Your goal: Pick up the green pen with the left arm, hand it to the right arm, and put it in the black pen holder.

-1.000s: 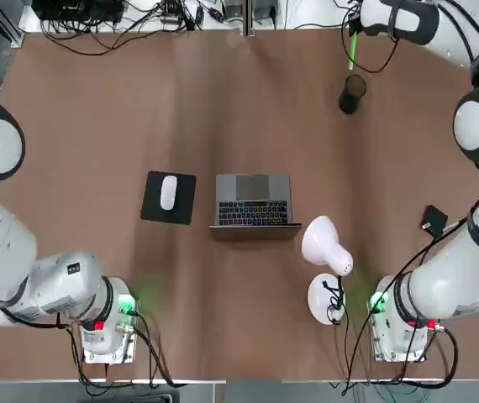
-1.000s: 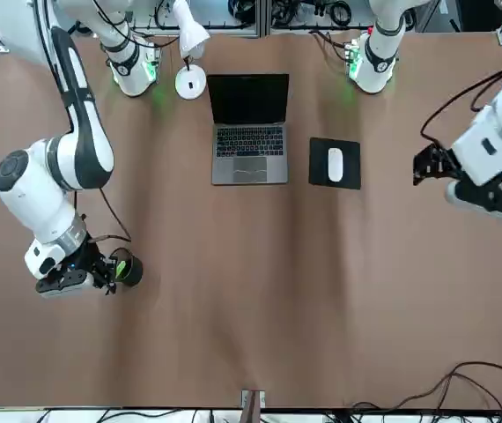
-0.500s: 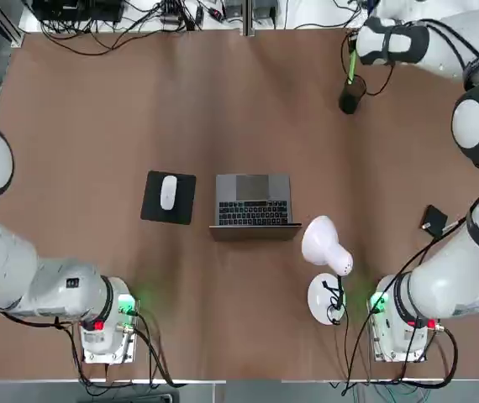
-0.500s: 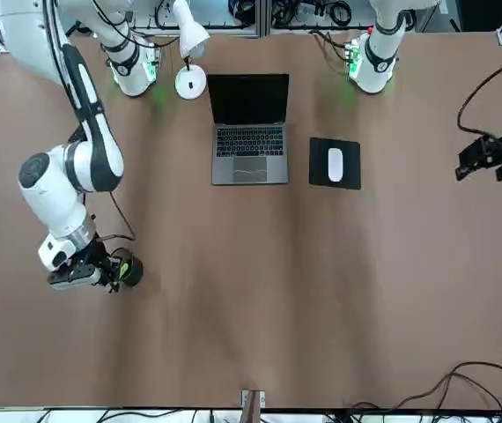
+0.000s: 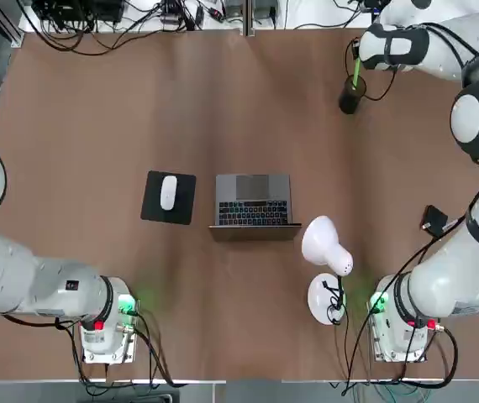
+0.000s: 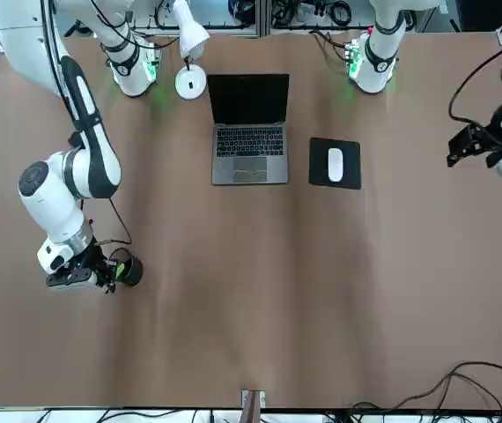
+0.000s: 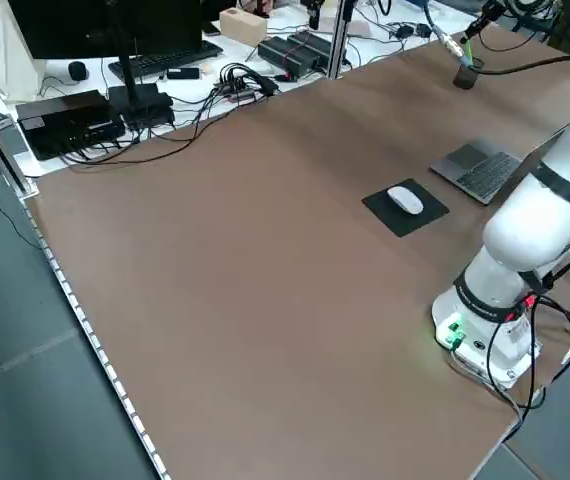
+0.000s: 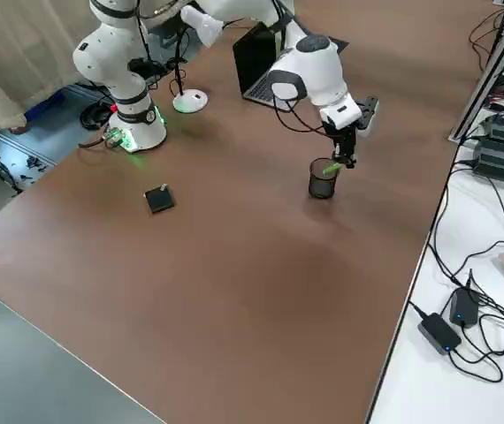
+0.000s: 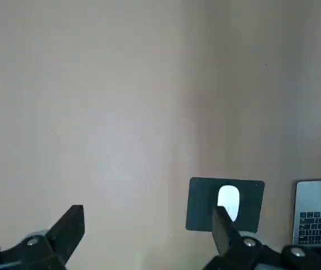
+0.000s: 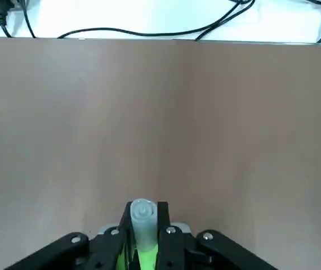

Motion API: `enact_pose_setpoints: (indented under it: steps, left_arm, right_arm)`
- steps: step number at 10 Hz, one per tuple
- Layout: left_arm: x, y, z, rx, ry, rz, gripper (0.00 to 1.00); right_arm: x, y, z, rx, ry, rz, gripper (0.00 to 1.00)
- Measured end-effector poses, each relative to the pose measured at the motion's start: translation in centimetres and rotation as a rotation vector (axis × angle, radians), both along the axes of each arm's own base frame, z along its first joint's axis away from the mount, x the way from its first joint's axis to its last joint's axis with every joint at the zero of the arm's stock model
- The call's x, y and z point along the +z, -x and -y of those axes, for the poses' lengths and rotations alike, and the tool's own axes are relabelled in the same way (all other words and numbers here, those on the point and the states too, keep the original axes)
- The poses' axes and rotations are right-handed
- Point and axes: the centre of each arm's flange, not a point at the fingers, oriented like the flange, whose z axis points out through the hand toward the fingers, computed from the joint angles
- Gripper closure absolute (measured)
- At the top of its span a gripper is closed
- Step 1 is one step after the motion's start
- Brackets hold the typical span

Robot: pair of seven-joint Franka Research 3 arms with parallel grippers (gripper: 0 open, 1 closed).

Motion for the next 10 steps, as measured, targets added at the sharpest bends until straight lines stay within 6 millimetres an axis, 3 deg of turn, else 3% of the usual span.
enact_pose_setpoints:
  steps: [2, 6, 7, 8, 9, 10]
  left_arm:
    - [0.0, -0.2, 0.9, -0.022, 0.0, 0.008, 0.0]
    - [0.0, -1.0, 0.6, -0.004, 0.0, 0.014, 0.0]
    - [0.1, -1.1, 0.5, -0.001, 0.0, 0.019, 0.0]
    - [0.2, -1.2, 0.5, -0.001, 0.001, 0.023, 0.0]
    - [0.1, -1.4, 0.7, -0.002, 0.0, 0.022, 0.0]
    - [-0.1, -1.6, 0.8, -0.002, 0.0, 0.02, 0.0]
  right_arm:
    - [-1.2, 0.0, 0.3, -0.002, 0.004, -0.006, 0.81]
    - [-1.6, -0.2, 0.9, 0.039, 0.028, 0.004, 0.25]
    - [-0.8, -0.7, 0.8, 0.042, 0.026, 0.02, 0.09]
    - [0.7, -1.4, 0.4, 0.049, 0.021, 0.027, 0.0]
    - [3.3, -2.2, -0.2, 0.054, 0.006, -0.002, 0.0]
    - [7.1, -2.6, -0.5, 0.045, -0.017, -0.069, 0.0]
